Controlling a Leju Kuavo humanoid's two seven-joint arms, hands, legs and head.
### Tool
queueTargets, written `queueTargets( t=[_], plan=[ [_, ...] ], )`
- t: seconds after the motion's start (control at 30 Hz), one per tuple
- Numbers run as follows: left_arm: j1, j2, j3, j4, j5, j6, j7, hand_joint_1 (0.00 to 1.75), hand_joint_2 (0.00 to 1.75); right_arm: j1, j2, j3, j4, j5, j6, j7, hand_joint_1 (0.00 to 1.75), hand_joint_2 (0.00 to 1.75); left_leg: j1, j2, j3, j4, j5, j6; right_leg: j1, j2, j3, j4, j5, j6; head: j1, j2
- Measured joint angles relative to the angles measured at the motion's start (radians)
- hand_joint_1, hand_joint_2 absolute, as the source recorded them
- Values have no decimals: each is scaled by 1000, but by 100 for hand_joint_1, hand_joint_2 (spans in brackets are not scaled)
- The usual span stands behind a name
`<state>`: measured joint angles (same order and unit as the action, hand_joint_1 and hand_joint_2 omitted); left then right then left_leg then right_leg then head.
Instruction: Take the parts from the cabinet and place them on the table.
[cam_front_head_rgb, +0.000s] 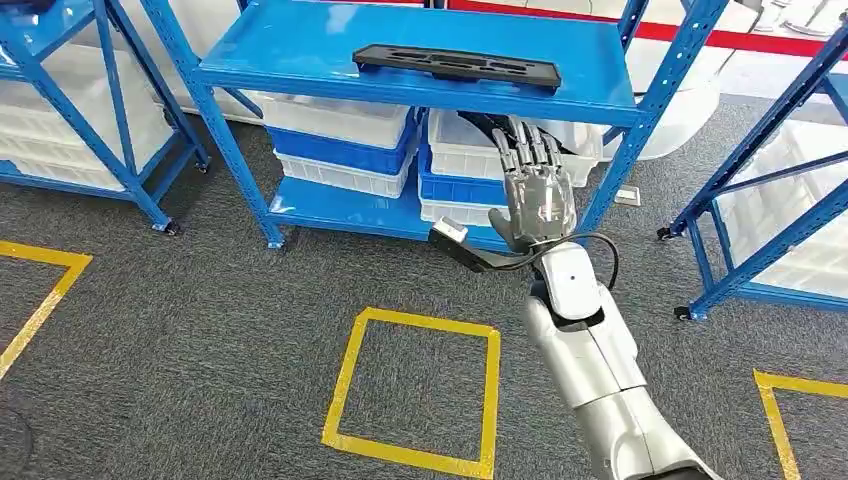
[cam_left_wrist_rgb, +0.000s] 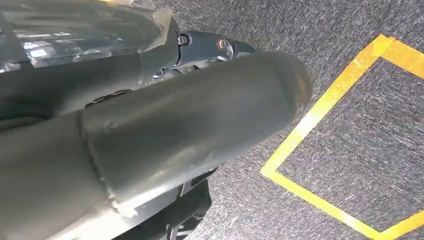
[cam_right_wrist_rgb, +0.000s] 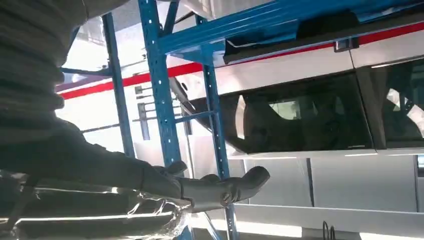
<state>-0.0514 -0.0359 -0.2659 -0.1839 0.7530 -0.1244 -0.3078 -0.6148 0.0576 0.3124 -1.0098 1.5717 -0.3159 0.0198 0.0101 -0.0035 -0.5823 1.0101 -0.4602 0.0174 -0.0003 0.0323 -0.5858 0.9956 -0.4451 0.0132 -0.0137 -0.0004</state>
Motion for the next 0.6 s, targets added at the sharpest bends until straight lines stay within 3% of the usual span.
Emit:
queueTargets(
  t=[0.53,0.6],
  plan=[
    [0,-2,1,2,13,32,24,0,0,8,0,0,-11,-2,7,3,0,175,0,0,0,0,0,0,0,0,0,0,0,0,0,0],
    [0,-2,1,2,12,22,11,0,0,10,0,0,-11,-1,10,4,0,175,0,-1,-1,2,-1,1,-6,0,2,-1,0,0,0,0]
  ],
)
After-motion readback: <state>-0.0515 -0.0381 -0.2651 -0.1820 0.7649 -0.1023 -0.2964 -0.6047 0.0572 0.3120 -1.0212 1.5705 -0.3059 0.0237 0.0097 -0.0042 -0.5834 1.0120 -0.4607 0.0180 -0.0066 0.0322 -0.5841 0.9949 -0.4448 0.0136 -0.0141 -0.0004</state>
